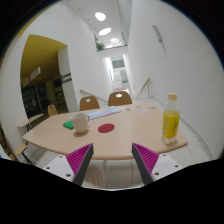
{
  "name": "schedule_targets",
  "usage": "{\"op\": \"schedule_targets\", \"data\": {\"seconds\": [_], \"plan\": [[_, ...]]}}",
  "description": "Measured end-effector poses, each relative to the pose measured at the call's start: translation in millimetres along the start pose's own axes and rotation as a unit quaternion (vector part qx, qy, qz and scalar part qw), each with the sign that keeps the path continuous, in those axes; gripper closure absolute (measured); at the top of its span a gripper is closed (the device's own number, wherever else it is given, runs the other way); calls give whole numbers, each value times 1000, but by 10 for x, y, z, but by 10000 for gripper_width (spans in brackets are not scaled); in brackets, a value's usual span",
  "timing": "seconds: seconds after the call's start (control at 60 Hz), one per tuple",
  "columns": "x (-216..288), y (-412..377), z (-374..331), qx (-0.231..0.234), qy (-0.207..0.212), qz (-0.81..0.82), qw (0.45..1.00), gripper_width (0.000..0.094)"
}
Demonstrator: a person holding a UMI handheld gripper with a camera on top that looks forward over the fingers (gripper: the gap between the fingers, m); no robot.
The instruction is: Pour water
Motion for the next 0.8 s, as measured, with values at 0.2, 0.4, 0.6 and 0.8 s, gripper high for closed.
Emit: {"op": "schedule_targets", "data": {"seconds": [0.2, 0.4, 0.6, 0.8], "plan": [[128, 410, -42, -41, 21, -8, 999, 102], [249, 1099, 139, -110, 50, -5, 993, 101], [418, 1678, 844, -145, 70, -5, 987, 112], [529, 1863, 1447, -138, 93, -16, 986, 184]]}}
Point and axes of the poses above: the point between the fingertips, and its own axes, seen from behind it with the camera up: y to the right, x up, z forward, the way the camera looks, the point moved 4 cm from there along -z, backward, against the way the camera looks, and after that the axes turned 11 degrees about -x, right-handed, at the moved point
